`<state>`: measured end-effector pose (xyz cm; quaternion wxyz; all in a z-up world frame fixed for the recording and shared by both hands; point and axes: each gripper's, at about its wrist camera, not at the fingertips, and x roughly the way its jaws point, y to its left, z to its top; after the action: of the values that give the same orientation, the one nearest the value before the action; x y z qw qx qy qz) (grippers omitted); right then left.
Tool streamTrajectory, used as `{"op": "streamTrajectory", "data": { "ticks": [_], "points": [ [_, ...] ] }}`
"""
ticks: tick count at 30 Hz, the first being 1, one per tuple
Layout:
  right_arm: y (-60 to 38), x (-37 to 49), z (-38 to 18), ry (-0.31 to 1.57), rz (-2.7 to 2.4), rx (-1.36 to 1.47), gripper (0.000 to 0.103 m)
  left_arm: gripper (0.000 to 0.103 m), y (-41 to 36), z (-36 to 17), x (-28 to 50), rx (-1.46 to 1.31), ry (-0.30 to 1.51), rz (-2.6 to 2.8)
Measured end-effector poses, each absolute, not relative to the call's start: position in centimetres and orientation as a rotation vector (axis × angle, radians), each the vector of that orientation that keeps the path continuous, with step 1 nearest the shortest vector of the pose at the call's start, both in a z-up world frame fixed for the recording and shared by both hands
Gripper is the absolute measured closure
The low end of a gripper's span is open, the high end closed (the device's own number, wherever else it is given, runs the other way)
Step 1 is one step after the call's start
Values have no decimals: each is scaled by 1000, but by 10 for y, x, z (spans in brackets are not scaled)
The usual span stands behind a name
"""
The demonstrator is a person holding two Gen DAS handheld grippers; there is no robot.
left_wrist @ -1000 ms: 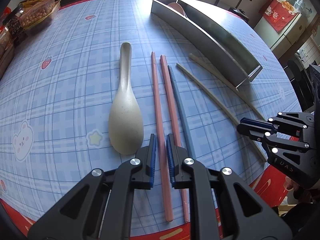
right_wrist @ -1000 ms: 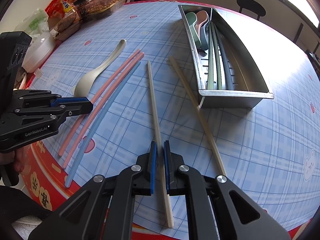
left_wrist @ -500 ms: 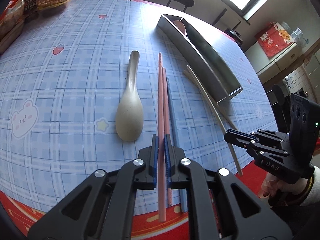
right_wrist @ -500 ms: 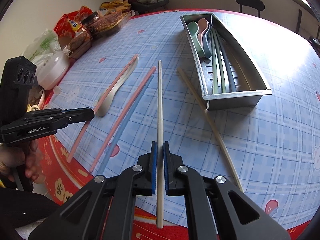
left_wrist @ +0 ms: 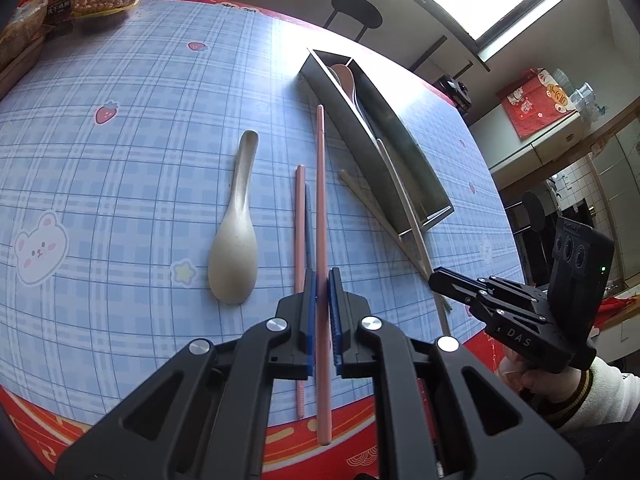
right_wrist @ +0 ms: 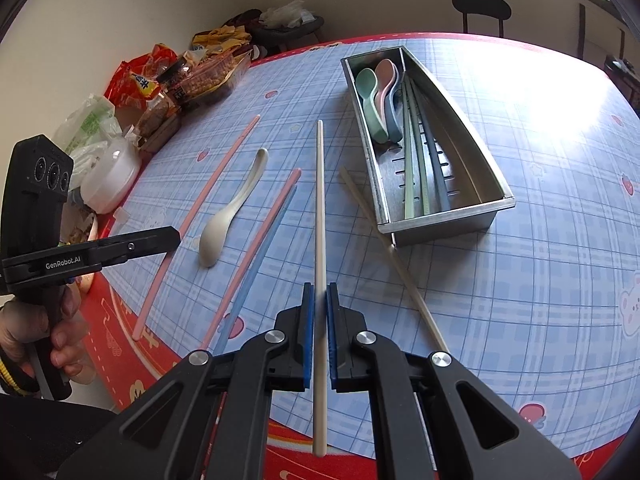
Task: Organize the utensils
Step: 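Lower the pink and beige chopsticks into the steel caddy and open both tools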
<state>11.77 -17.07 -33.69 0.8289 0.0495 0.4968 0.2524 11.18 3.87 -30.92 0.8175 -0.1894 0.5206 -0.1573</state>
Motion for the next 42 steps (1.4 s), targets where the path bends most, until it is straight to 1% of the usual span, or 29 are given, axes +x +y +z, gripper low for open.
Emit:
{"op": "streamTrajectory", "data": {
  "ticks": [12, 20, 23, 33, 42],
  "points": [
    [-201, 146, -322, 1022, 454, 176, 97, 92, 16, -297, 145, -426, 1106, -369],
    [-210, 200, -310, 1001, 406, 172, 97, 92, -2, -286, 191, -439, 1083, -375],
    [-205, 225, -309, 1020, 399, 154, 97, 92, -9, -284, 213, -461, 1080, -372],
    [-185, 281, -332, 1098, 383, 86, 97, 92, -27, -295, 260, -497, 1102, -354],
    [-178, 299, -348, 1142, 371, 48, 96, 92, -24, -303, 275, -511, 1111, -334]
  ]
}}
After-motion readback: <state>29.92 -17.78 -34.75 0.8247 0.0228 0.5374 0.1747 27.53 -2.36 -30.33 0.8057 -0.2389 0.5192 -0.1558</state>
